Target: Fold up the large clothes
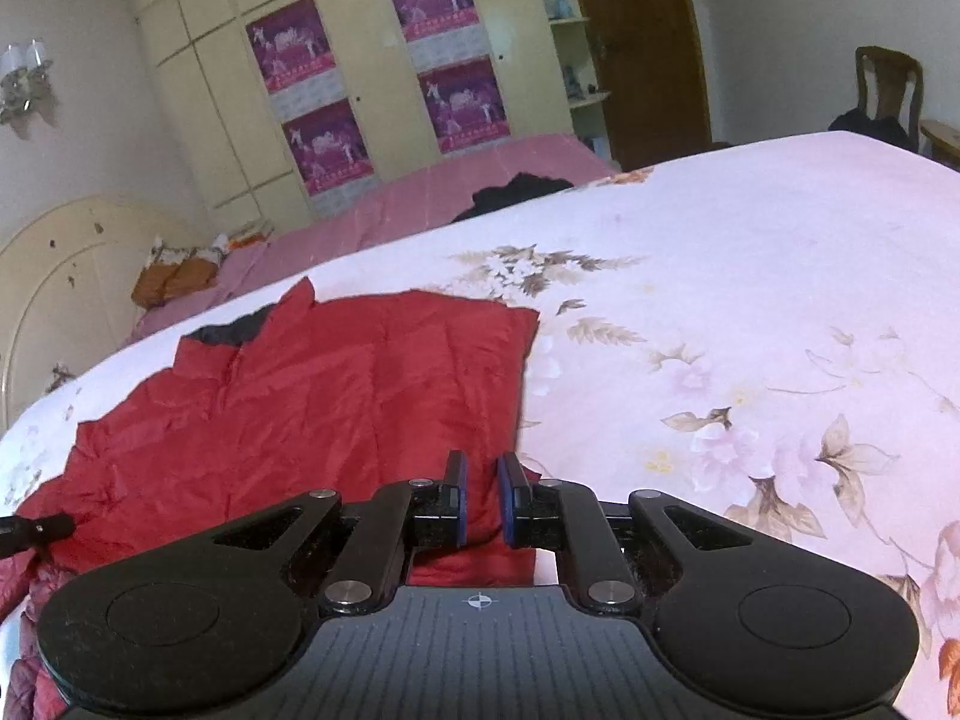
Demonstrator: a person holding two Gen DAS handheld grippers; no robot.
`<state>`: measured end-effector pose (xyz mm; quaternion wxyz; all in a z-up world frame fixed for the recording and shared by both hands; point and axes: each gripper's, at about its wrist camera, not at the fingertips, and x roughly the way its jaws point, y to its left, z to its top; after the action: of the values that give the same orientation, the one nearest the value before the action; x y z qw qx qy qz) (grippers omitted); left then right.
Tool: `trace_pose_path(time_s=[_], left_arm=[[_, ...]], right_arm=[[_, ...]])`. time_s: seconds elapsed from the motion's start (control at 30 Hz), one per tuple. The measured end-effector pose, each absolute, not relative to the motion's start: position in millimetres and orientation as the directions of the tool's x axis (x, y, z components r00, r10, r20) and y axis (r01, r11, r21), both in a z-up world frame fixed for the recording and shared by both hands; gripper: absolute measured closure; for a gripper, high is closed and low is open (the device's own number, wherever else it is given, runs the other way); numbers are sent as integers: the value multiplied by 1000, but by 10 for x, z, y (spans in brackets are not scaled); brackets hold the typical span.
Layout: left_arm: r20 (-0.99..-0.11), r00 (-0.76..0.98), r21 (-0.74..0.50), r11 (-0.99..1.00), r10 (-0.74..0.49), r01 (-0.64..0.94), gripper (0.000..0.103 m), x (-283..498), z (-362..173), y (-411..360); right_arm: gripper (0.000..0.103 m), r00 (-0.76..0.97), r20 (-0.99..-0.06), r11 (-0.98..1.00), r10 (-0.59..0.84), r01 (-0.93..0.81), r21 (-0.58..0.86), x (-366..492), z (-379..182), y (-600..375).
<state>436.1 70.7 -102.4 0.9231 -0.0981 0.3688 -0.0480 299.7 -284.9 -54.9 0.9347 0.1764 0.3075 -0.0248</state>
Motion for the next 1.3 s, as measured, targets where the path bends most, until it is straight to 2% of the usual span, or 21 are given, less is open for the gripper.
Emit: trace_pose_path(time_s=[0.1, 0.17, 0.23, 0.33, 0.37, 0.43, 0.47, 0.53, 0.6, 0.7, 0.8, 0.9, 1.03, 1.13, 1.23, 1.3], left_arm=[[-681, 714, -208, 978, -161, 22, 88, 4378, -1066, 732], [-693, 705, -179, 983, -148, 31, 88, 4384, -1103, 703], [-708, 691, -177, 984, -147, 27, 88, 4346, -1148, 739], [-729, 667, -166, 985, -152, 42, 86, 4376, -1209, 732], [-738, 655, -167, 985, -160, 53, 82, 4380, -1204, 742], [-739, 656, -165, 985, -152, 42, 66, 4349, -1116, 812], [-711, 693, -147, 989, -121, 22, 53, 4292, -1027, 849], [-633, 772, -116, 993, -65, -12, 52, 4191, -855, 878], [-609, 785, -137, 990, -117, 41, 52, 4255, -806, 771], [-641, 750, -69, 986, -160, 152, 52, 4491, -958, 424], [-719, 680, -59, 988, -143, 146, 50, 4731, -1273, 321], [-718, 678, -97, 988, -156, 124, 53, 4720, -1268, 388], [-654, 740, -124, 987, -155, 98, 53, 4710, -1071, 460], [-682, 718, -104, 990, -138, 92, 53, 4894, -1163, 471], [-719, 681, -90, 990, -137, 105, 51, 4977, -1316, 465], [-724, 679, -65, 991, -126, 115, 53, 4970, -1317, 437]], right_arm=[[94, 807, -585, 954, 82, 105, 280, 3187, -594, -2728], [95, 783, -618, 970, 72, 89, 226, 3367, -711, -2645], [103, 710, -702, 977, 53, 108, 183, 3586, -970, -2628], [103, 703, -708, 978, 63, 99, 186, 3637, -1030, -2661], [103, 708, -704, 978, 61, 100, 184, 3611, -975, -2672], [103, 750, -658, 974, 65, 96, 205, 3498, -822, -2727], [103, 770, -635, 974, 65, 91, 209, 3452, -746, -2747], [103, 798, -598, 974, 70, 76, 215, 3445, -626, -2783], [103, 806, -588, 973, 76, 70, 222, 3566, -584, -2801], [103, 792, -603, 978, 90, 44, 204, 3841, -632, -2728], [103, 695, -717, 988, 51, 69, 136, 4149, -1013, -2689], [103, 697, -713, 987, 73, 50, 150, 4160, -1007, -2734], [103, 775, -629, 982, 61, 66, 176, 4140, -773, -2856], [103, 763, -645, 982, 45, 86, 171, 4380, -786, -2909], [103, 697, -715, 986, 42, 84, 141, 4612, -961, -2919], [103, 689, -724, 992, 34, 64, 107, 4613, -991, -2887]])
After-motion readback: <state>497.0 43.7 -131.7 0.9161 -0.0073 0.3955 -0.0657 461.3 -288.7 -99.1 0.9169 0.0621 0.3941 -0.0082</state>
